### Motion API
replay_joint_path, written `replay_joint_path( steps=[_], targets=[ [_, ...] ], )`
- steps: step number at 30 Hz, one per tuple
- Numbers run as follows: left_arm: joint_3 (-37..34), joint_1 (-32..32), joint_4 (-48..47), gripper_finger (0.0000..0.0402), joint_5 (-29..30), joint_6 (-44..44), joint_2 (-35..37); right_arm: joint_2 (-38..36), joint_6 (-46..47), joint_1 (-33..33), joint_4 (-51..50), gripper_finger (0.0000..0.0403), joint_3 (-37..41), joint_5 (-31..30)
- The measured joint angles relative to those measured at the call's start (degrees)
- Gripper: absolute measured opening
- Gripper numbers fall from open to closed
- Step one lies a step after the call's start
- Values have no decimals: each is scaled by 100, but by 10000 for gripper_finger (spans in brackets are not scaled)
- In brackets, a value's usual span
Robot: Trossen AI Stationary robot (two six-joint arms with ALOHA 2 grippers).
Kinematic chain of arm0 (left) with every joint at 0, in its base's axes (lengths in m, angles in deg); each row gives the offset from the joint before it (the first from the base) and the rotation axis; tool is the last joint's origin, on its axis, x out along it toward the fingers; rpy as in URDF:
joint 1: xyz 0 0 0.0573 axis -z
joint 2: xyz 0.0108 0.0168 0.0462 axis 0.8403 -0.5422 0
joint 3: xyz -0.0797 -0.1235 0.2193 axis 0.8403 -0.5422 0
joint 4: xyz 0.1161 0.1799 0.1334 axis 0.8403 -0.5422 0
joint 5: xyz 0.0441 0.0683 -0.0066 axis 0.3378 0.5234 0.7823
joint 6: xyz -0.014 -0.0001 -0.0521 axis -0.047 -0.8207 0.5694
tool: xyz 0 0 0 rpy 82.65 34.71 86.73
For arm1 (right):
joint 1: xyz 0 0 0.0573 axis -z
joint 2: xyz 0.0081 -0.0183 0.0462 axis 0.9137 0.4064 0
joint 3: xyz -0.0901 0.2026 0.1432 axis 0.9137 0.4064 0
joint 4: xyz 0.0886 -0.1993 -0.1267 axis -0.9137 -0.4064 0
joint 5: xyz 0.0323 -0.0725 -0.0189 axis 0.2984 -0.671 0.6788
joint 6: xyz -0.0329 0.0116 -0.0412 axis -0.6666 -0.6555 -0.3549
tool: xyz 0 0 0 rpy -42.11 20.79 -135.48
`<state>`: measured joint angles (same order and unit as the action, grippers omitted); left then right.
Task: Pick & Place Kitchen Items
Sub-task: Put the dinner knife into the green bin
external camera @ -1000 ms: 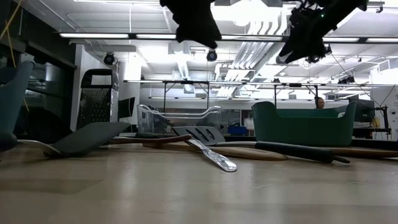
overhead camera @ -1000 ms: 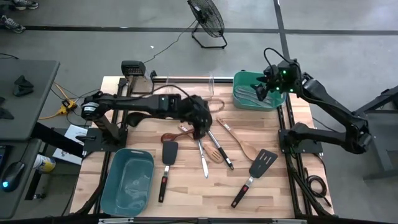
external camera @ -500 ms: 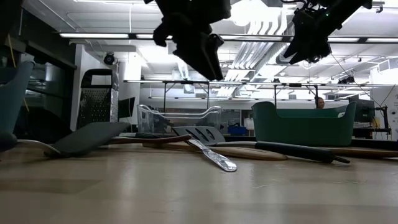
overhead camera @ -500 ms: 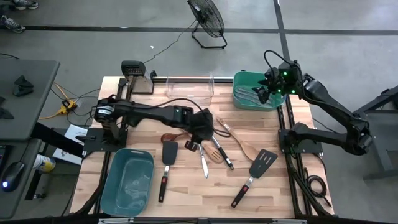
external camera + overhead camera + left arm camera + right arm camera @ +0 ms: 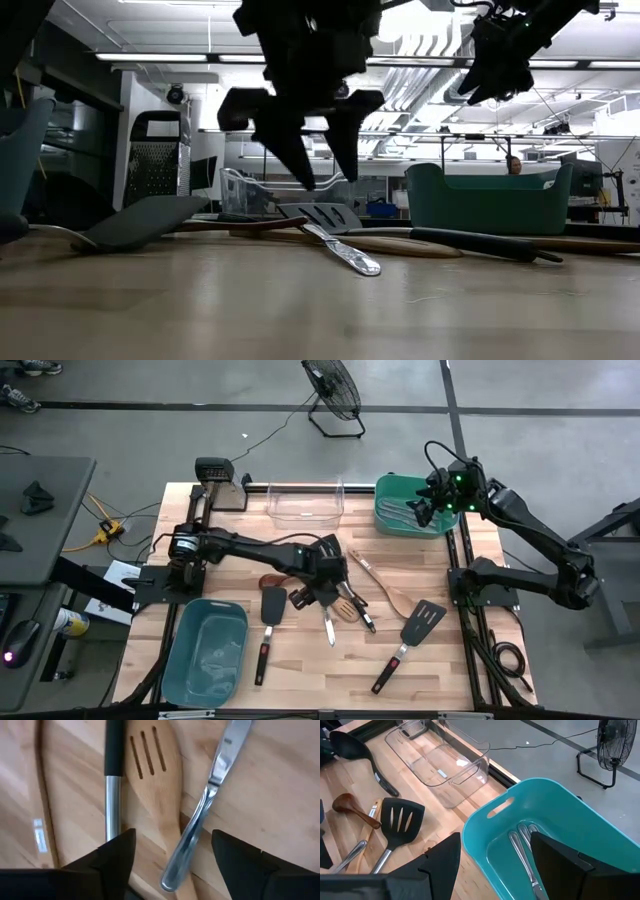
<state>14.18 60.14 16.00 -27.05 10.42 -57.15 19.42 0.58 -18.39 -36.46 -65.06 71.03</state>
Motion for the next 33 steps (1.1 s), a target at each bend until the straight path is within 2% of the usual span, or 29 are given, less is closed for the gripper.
replay_joint_path(
  steps=[4,11,33],
  targets=[
    [2,93,24,272,204,-556,-216,0,2,-2,-9,233,0,4],
    [-6,172,-34,249,158,-843,-351,0,2,0,-18,233,0,4],
    [4,154,-146,210,-229,-843,-475,0,-17,-2,-7,233,0,5]
  ],
)
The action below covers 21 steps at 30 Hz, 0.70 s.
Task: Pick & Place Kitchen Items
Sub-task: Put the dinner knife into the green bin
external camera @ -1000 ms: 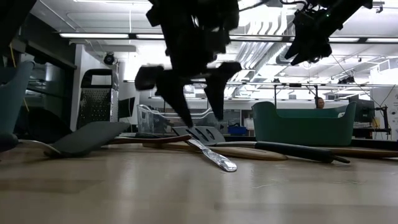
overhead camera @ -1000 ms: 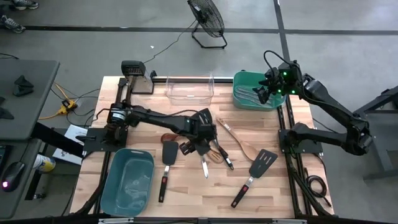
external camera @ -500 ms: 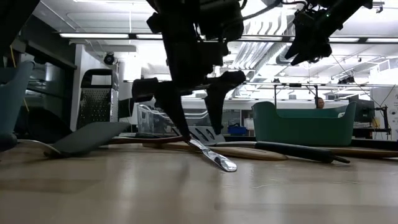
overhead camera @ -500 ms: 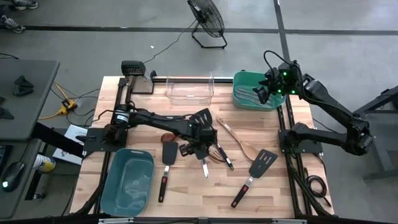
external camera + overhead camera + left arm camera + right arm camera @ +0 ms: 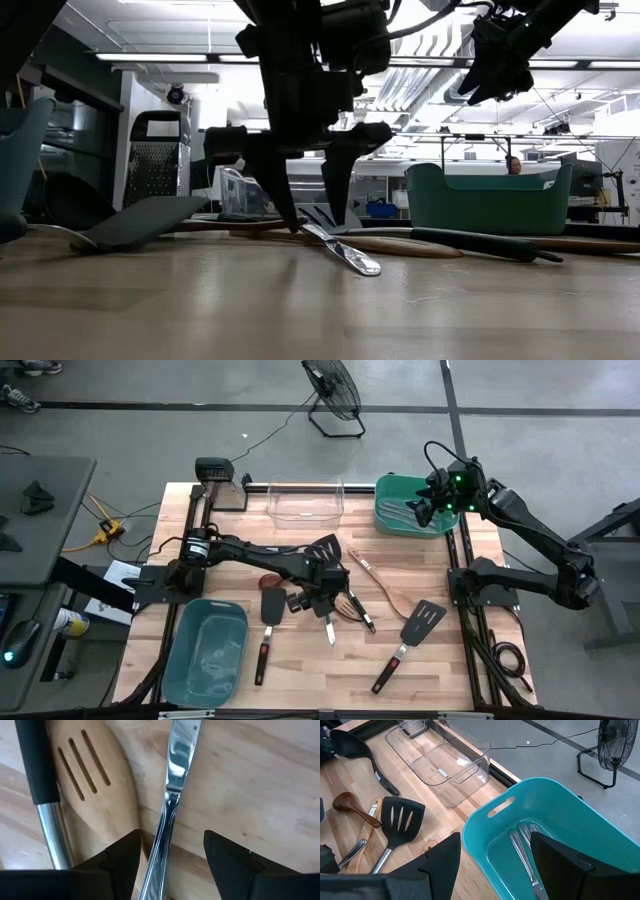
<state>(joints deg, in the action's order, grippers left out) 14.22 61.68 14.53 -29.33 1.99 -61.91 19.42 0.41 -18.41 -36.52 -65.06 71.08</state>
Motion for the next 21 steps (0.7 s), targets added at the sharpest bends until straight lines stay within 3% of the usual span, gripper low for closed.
replay_joint_path(
  steps=[21],
  targets=[
    [-2,-2,53,208,46,17,-189,0,0,2,-24,233,0,48]
  ],
)
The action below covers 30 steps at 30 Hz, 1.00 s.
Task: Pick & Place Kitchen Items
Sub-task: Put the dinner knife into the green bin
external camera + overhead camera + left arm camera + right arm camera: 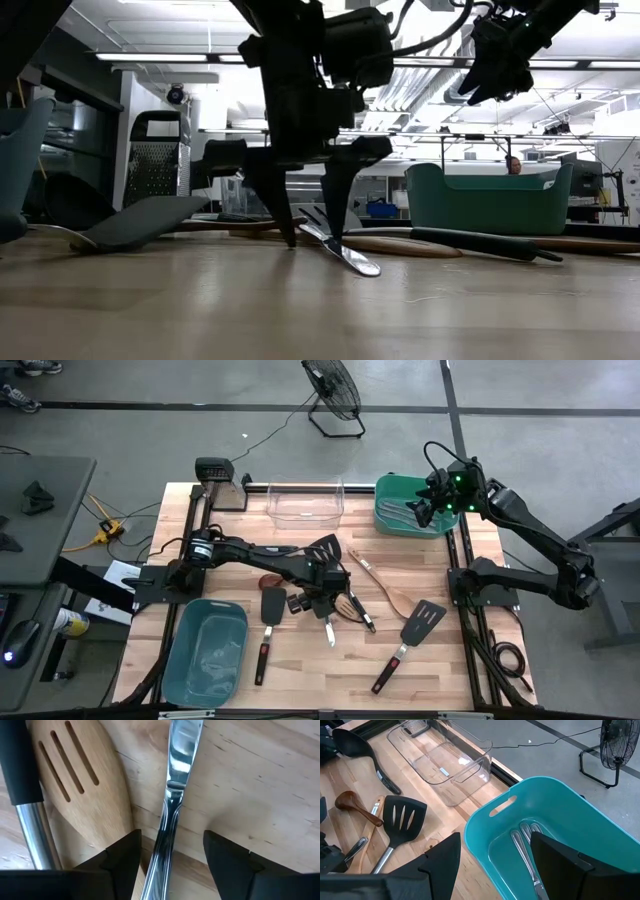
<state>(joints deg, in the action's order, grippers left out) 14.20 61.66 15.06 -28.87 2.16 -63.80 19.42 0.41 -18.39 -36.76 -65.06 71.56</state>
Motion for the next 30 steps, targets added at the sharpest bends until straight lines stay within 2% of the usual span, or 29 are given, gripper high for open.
replay_joint_path(
  steps=[4,23,30],
  targets=[
    [15,-4,-28,189,-20,2,-73,0,0,-2,0,233,0,2],
    [7,-111,-49,38,-72,30,-191,0,15,-2,-2,233,0,0],
    [8,-111,-11,38,-72,259,-193,0,17,0,-4,233,0,0]
  ],
)
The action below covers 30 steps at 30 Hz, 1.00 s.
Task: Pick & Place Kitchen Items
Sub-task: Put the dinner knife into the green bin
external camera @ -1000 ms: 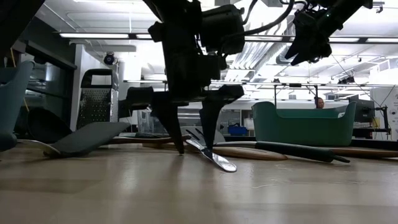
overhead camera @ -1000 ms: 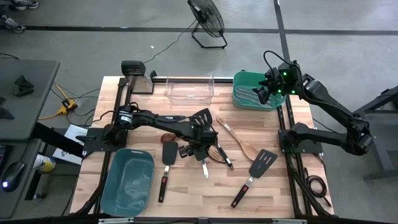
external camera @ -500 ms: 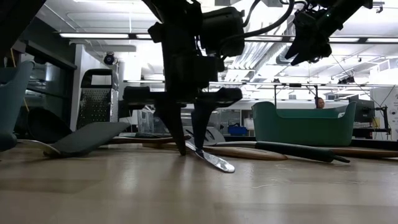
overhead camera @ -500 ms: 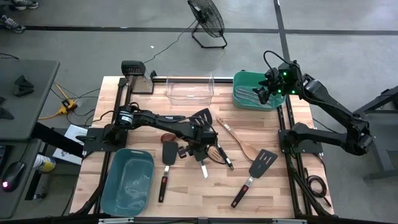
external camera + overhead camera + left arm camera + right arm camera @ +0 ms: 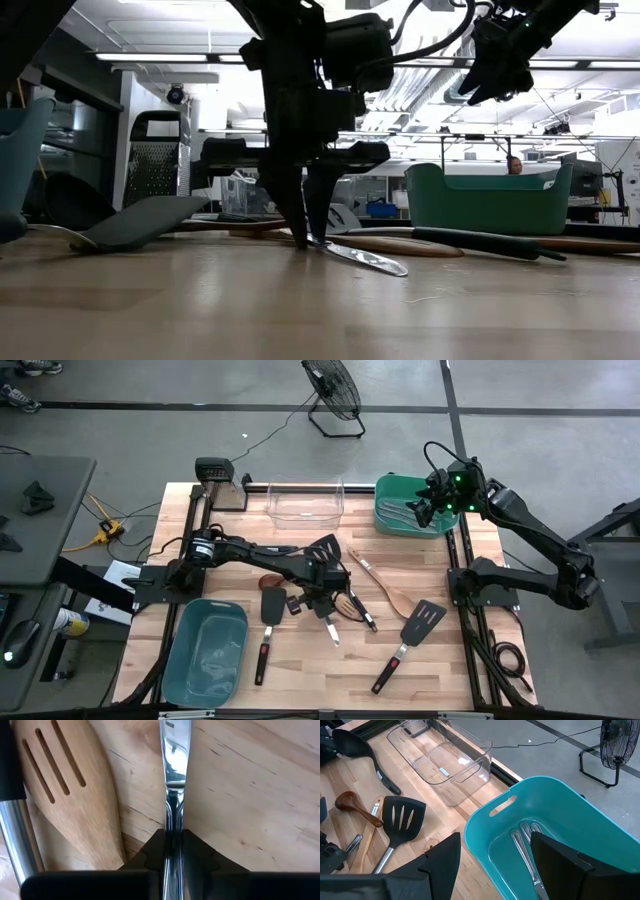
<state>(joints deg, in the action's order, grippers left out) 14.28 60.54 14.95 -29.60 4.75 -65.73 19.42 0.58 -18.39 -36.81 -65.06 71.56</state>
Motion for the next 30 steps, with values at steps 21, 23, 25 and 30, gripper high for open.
replay_joint_path(
  steps=[21,23,25,30],
  targets=[
    [614,-7,-407,38,231,496,-13,0,2,-1,-2,233,0,-2],
    [745,-2,-571,38,195,532,-10,0,2,0,-2,233,0,-2],
    [875,2,-691,38,176,618,-7,0,-2,-2,-4,233,0,-2],
    [1233,0,-1099,38,172,675,2,0,-4,-2,-5,233,0,-2]
  ],
)
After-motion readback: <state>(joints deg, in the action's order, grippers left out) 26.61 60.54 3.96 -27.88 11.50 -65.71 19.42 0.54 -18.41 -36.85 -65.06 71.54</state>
